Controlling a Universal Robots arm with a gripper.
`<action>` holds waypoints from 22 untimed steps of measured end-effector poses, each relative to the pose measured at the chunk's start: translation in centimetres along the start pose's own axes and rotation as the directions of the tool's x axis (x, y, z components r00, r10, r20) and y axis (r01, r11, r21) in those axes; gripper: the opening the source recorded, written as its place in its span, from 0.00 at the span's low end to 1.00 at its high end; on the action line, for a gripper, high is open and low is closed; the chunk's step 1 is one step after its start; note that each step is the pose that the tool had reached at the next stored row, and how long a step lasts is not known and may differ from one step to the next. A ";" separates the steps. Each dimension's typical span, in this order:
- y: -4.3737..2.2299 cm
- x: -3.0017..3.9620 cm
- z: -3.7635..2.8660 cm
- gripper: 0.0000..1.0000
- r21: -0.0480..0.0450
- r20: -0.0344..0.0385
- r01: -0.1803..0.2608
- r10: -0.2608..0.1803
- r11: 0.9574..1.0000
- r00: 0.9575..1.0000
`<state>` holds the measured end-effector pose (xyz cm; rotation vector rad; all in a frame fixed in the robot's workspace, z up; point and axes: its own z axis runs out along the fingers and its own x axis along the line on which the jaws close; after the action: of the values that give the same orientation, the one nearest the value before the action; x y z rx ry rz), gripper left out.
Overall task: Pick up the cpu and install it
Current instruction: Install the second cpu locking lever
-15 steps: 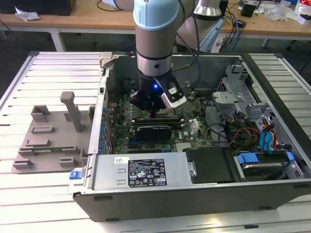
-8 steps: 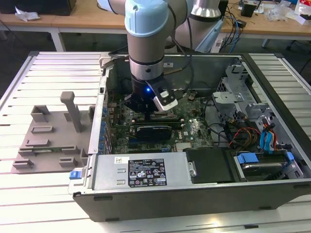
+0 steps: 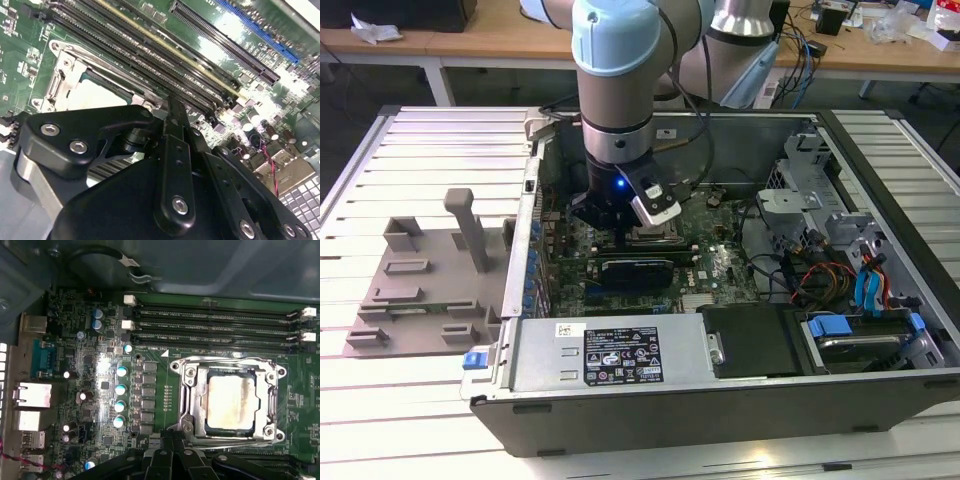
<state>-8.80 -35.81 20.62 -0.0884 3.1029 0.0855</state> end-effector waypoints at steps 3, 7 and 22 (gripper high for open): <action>0.12 0.01 0.18 0.11 -0.003 -0.001 0.014 -0.014 1.000 1.000; 0.08 -0.06 -0.91 0.11 -0.003 -0.001 0.015 -0.015 1.000 1.000; -2.72 -0.17 -0.17 0.11 -0.091 -0.001 0.016 -0.016 0.996 1.000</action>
<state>-8.48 -38.52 20.65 -0.1160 3.0991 0.2270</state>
